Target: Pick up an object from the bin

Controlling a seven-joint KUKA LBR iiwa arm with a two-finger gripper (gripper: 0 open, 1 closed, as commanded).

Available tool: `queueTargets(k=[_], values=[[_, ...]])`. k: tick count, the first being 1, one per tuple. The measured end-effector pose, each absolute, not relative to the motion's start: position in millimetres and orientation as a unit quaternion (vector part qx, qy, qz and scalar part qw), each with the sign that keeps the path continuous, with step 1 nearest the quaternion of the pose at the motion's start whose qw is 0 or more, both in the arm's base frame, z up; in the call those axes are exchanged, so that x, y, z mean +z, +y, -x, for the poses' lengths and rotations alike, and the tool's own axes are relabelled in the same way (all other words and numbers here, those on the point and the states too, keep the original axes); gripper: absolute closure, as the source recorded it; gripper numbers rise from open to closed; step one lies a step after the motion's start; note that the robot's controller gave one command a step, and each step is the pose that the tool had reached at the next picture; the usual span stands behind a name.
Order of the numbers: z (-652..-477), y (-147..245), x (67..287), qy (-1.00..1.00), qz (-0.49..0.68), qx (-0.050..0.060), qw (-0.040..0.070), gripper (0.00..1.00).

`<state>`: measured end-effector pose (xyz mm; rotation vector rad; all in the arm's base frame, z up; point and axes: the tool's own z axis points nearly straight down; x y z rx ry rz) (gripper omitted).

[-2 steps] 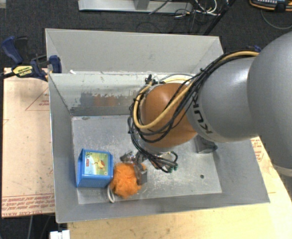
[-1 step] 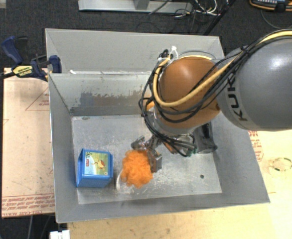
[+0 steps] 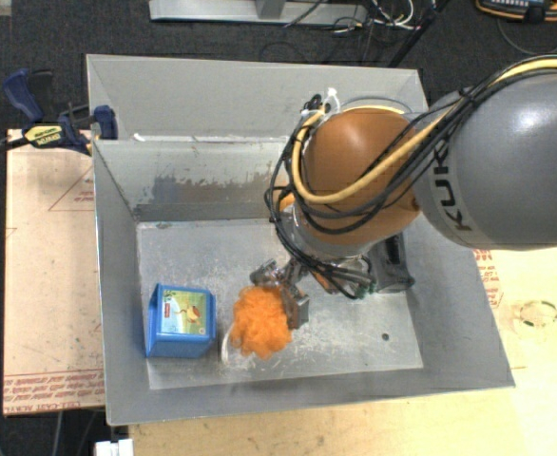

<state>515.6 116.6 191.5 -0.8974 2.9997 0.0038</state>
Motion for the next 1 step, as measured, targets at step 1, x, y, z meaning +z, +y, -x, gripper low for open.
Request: queueTargets(k=[1], values=[[-522.7, 133.1, 301.8, 0.962, 0.272, 0.002, 0.007, 1.00]])
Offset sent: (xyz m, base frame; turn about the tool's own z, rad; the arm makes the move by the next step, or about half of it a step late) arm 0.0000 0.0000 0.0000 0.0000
